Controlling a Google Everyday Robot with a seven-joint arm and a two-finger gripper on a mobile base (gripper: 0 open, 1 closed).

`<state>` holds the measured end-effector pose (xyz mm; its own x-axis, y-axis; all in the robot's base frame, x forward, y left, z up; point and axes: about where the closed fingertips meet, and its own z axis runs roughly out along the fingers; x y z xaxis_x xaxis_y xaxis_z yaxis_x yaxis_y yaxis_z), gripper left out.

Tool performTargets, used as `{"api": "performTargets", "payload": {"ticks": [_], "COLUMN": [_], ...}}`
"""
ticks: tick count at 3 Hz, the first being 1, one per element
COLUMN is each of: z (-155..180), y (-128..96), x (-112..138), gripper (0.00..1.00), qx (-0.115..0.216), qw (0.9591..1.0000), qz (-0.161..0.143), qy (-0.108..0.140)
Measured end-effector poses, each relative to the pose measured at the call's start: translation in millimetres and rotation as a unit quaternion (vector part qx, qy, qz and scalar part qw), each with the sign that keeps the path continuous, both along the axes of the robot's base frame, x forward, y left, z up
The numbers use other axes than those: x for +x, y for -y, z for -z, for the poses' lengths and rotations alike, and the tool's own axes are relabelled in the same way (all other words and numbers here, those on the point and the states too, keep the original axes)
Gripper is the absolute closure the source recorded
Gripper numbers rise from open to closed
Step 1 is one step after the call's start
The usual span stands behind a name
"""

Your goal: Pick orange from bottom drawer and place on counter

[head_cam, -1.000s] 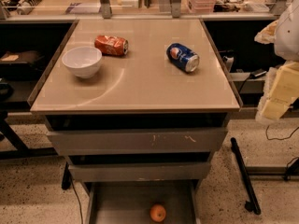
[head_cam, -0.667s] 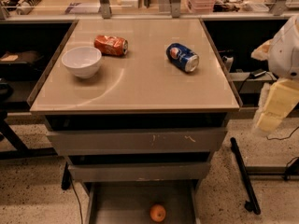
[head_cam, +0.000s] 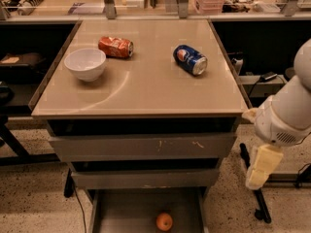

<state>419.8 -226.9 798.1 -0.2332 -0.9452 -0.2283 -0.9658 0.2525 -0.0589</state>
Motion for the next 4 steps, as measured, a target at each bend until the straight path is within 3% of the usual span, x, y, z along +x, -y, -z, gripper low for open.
{"api": "performTargets", "payload": {"ticks": [1,3,4], "z": [71,184,184], "y": [-3,-15,-15], "x": [-19,-48,-48], "gripper": [0.00,0.00,0.00], "qx": [0.020,0.065,0.065], "qw": [0.9990,0.9918,0.9918], "qz": [-0.036,-0.104,-0.104], "qy": [-0.015,-0.034,-0.034]}}
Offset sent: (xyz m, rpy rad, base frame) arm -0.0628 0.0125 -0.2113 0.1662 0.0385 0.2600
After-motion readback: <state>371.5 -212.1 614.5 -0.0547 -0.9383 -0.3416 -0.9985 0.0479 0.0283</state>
